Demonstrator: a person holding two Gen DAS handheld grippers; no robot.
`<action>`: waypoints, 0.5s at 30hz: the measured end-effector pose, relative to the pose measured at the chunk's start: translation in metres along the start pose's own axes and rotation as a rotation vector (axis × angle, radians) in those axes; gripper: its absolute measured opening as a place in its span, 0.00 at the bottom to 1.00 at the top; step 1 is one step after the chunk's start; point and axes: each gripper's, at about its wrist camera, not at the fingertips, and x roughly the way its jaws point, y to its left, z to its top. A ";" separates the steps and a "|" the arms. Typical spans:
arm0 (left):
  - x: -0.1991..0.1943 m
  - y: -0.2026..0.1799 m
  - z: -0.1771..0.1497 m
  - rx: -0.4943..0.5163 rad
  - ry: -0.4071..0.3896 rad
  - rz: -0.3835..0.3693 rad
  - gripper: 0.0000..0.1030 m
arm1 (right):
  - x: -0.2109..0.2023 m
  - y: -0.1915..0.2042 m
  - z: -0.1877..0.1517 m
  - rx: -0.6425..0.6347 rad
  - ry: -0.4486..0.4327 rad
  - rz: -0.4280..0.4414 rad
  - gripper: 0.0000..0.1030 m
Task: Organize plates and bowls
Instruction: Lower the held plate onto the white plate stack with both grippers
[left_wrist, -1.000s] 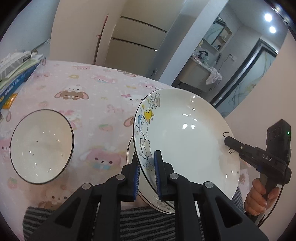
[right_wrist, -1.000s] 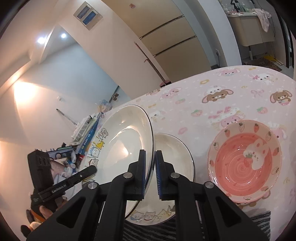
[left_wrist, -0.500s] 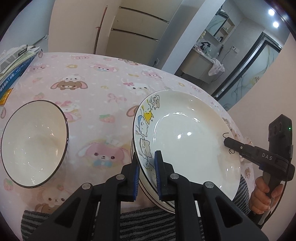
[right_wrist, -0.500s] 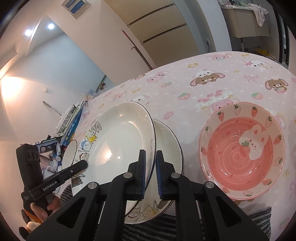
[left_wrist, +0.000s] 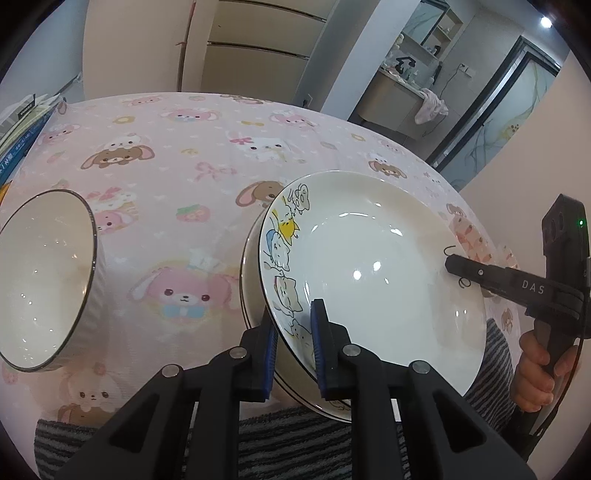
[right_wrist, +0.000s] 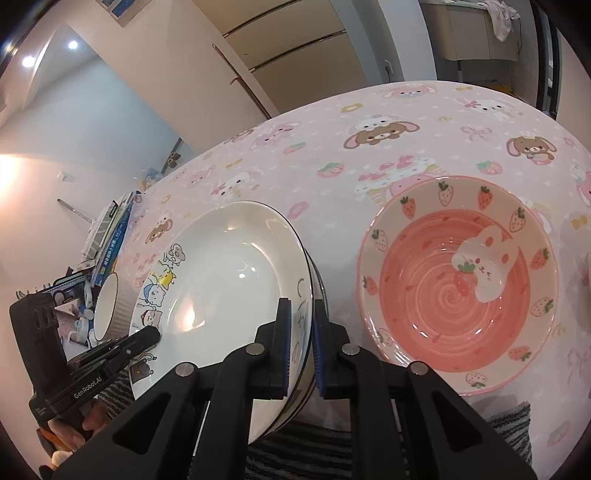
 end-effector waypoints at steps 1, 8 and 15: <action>0.001 -0.002 0.000 0.006 0.003 -0.001 0.18 | -0.001 -0.001 0.000 0.002 -0.004 -0.011 0.12; 0.002 -0.006 -0.002 0.021 0.008 0.001 0.19 | -0.001 -0.001 0.001 0.006 -0.001 -0.035 0.12; 0.003 -0.008 -0.002 0.034 0.009 0.008 0.19 | 0.003 0.002 -0.002 -0.009 0.004 -0.088 0.13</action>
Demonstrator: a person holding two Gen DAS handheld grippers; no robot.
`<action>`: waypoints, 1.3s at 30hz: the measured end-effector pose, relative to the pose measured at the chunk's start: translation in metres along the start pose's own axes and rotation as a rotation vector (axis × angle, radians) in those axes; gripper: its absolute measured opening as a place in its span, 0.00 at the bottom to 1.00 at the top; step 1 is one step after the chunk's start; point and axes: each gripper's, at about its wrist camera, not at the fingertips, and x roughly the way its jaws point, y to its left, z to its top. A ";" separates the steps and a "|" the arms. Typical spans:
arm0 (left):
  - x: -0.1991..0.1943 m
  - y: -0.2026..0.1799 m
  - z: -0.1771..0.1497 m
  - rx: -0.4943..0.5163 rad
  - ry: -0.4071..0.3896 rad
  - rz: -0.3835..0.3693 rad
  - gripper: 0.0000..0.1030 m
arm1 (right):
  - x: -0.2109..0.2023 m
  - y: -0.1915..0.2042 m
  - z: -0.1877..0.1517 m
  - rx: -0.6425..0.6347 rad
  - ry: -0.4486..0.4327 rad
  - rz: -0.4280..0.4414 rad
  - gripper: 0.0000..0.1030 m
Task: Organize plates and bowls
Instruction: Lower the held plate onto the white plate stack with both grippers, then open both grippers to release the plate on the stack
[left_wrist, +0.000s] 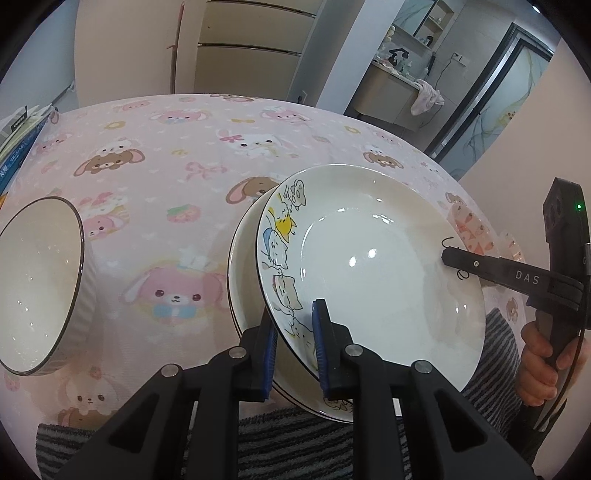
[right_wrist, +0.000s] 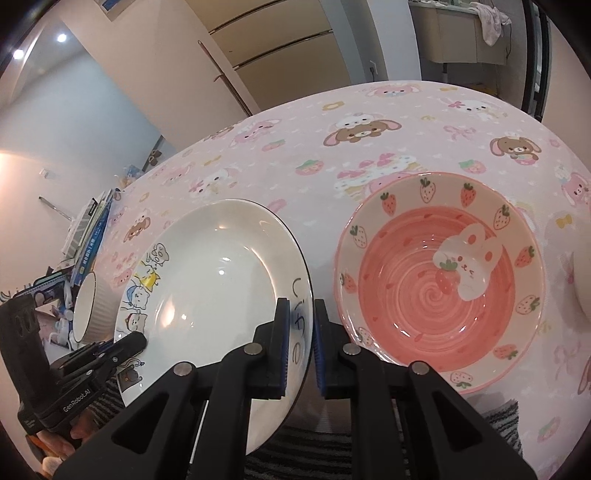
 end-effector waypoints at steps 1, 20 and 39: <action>0.000 0.000 0.000 0.000 0.000 0.000 0.19 | 0.000 0.000 0.000 -0.003 0.000 -0.004 0.13; -0.004 0.017 0.003 -0.074 0.055 -0.118 0.25 | 0.000 0.010 -0.005 -0.046 -0.034 -0.058 0.10; -0.039 0.019 0.008 -0.016 -0.114 0.069 0.46 | -0.001 0.015 -0.005 -0.095 -0.058 -0.108 0.09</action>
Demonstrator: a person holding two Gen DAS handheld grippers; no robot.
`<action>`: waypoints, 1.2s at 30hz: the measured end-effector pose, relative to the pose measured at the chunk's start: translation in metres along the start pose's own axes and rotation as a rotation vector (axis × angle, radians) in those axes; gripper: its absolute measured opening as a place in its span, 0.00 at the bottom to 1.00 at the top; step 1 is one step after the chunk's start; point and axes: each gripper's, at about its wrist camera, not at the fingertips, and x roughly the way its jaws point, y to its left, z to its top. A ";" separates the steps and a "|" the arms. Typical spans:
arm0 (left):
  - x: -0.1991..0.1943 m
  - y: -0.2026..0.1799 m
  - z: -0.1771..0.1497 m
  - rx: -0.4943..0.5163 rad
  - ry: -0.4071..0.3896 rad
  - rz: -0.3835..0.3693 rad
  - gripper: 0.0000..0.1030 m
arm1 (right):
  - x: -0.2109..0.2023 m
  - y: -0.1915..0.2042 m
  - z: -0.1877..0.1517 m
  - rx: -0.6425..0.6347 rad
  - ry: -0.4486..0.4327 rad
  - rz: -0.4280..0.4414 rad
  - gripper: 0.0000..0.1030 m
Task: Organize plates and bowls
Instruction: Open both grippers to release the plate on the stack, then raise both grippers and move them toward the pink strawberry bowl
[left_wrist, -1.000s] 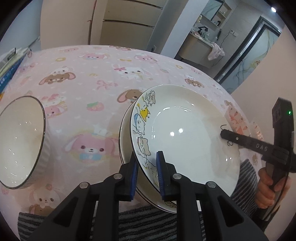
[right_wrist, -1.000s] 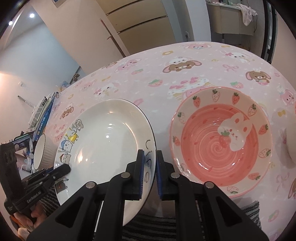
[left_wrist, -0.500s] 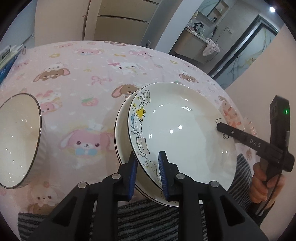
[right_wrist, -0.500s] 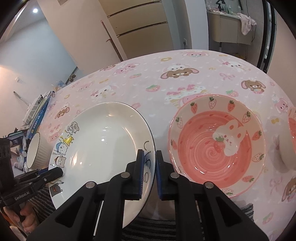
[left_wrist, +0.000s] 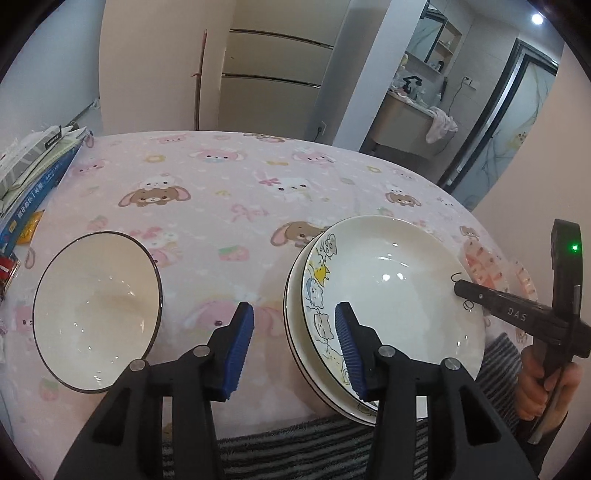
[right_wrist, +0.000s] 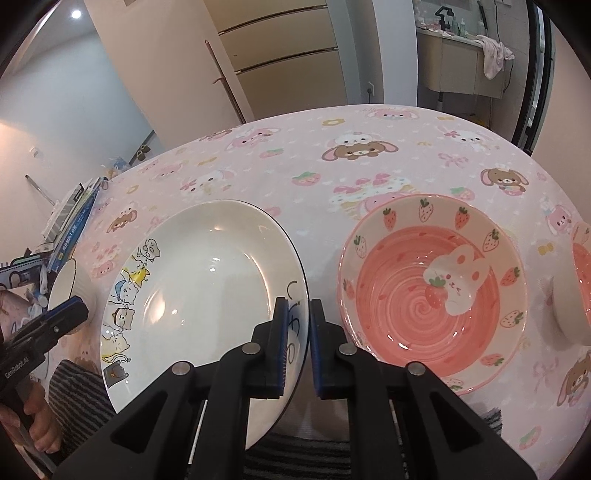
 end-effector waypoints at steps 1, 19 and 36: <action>0.002 -0.001 0.001 0.000 0.006 -0.005 0.46 | 0.000 0.000 0.000 -0.001 0.001 0.000 0.09; 0.009 -0.009 -0.003 0.027 -0.007 0.045 0.46 | -0.013 0.003 0.000 -0.011 -0.057 0.003 0.12; -0.095 -0.050 -0.020 0.227 -0.623 0.105 1.00 | -0.100 0.037 -0.014 -0.164 -0.557 -0.043 0.79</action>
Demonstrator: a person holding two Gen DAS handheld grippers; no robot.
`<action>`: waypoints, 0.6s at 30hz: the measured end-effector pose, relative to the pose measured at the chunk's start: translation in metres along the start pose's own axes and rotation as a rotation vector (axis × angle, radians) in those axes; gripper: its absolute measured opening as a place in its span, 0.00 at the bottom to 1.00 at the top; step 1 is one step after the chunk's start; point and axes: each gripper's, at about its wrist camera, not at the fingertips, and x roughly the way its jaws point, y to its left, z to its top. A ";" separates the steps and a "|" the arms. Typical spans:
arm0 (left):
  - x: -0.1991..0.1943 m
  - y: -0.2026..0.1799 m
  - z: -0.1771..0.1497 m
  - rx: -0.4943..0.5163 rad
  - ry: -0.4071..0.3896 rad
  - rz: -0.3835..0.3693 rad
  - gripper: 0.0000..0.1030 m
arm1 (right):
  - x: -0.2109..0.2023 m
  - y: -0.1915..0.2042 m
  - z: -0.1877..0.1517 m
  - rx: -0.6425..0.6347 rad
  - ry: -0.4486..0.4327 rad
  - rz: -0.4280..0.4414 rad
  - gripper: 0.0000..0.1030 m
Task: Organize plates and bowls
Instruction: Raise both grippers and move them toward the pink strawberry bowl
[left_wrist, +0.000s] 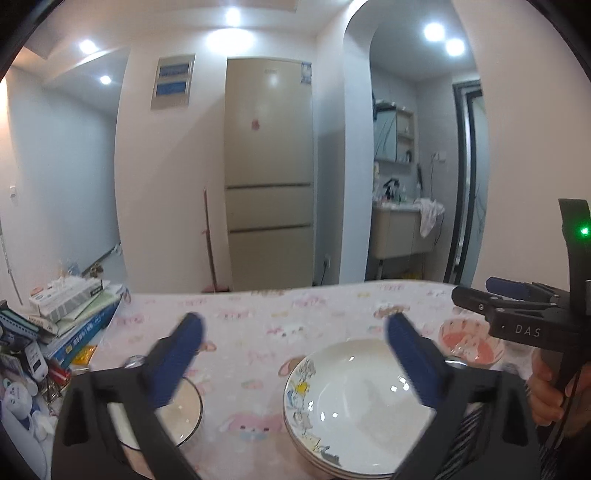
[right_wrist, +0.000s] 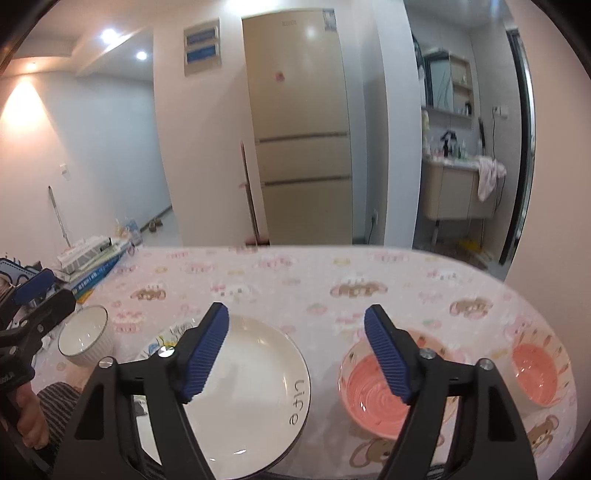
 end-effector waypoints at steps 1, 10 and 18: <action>-0.005 -0.001 0.001 -0.003 -0.029 -0.011 1.00 | -0.005 0.000 0.001 -0.001 -0.034 -0.009 0.87; -0.040 -0.021 0.002 0.068 -0.221 0.028 1.00 | -0.030 0.015 0.009 -0.081 -0.208 -0.081 1.00; -0.060 -0.033 0.007 0.140 -0.256 0.116 1.00 | -0.043 0.016 0.016 -0.074 -0.240 -0.056 1.00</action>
